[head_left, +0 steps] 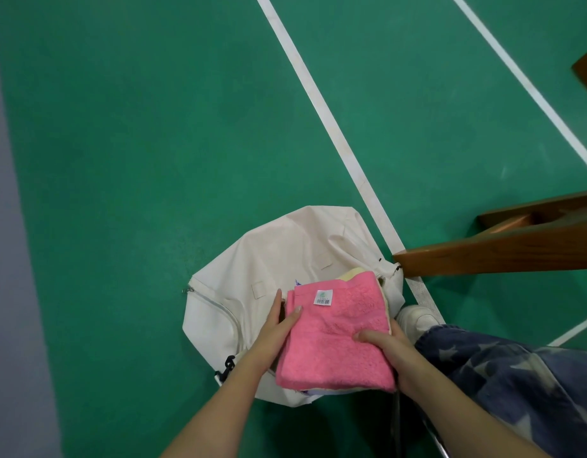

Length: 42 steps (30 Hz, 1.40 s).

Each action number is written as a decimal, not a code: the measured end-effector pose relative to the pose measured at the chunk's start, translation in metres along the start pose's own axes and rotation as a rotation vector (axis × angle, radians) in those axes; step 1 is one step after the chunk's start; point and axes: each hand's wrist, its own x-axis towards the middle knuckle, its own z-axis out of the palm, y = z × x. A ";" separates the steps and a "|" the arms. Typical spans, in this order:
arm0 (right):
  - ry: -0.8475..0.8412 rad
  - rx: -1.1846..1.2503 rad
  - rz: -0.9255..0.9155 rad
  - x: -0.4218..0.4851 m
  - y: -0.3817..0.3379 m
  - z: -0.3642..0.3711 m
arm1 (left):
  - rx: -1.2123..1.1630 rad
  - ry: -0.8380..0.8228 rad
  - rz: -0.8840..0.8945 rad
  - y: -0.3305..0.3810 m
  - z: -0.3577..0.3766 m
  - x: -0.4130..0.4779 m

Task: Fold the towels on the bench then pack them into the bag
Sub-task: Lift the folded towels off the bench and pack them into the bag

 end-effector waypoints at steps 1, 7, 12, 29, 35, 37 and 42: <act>0.000 0.004 -0.002 0.000 -0.001 0.000 | 0.002 0.009 0.011 0.000 -0.001 -0.002; -0.006 0.022 -0.017 -0.004 -0.004 0.000 | 0.038 0.052 0.085 -0.001 -0.010 -0.016; -0.034 0.012 -0.042 -0.008 -0.008 0.000 | -0.119 0.190 0.159 0.017 -0.013 -0.022; -0.053 0.014 -0.073 -0.012 -0.005 -0.005 | 0.417 0.424 0.317 0.014 -0.003 0.004; -0.084 0.044 -0.094 -0.017 -0.012 -0.010 | 0.185 0.640 0.222 0.023 -0.014 0.010; -0.092 0.045 -0.093 -0.017 -0.013 -0.012 | 0.224 0.721 0.198 0.028 -0.018 0.010; -0.121 0.014 -0.098 -0.019 -0.014 -0.013 | 0.306 0.811 0.161 0.038 -0.025 0.014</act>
